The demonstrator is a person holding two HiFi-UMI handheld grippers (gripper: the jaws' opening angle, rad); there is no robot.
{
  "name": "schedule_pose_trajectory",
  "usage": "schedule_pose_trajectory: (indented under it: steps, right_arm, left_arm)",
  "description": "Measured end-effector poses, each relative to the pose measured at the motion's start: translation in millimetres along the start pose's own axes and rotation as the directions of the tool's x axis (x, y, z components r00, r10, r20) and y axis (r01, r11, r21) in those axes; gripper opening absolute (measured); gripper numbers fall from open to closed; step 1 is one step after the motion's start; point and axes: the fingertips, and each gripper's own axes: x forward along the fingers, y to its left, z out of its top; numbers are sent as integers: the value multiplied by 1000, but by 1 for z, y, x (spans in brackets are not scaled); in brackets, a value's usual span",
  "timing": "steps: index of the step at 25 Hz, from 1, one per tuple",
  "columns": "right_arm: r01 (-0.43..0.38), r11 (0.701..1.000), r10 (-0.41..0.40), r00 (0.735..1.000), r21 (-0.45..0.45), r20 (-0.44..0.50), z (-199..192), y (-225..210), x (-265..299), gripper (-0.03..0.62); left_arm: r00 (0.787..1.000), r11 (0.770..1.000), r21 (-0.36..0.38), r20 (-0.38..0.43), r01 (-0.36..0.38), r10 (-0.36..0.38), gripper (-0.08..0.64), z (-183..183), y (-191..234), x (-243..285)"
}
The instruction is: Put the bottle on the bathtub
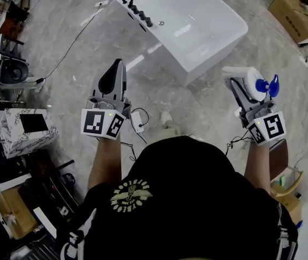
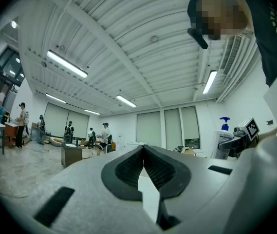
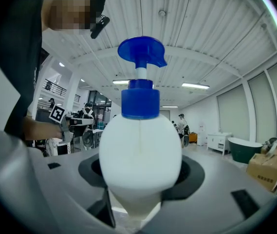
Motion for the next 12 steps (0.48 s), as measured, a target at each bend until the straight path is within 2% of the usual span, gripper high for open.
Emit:
schedule_pose_trajectory:
  steps: [5, 12]
  right_arm:
    - [-2, 1000, 1, 1000, -21, -12, 3, -5, 35, 265]
    - [1, 998, -2, 1000, -55, -15, 18, -2, 94, 265]
  left_arm:
    - [1000, 1000, -6, 23, -2, 2, 9, 2, 33, 22]
    - [1000, 999, -38, 4, -21, 22, 9, -11, 90, 33]
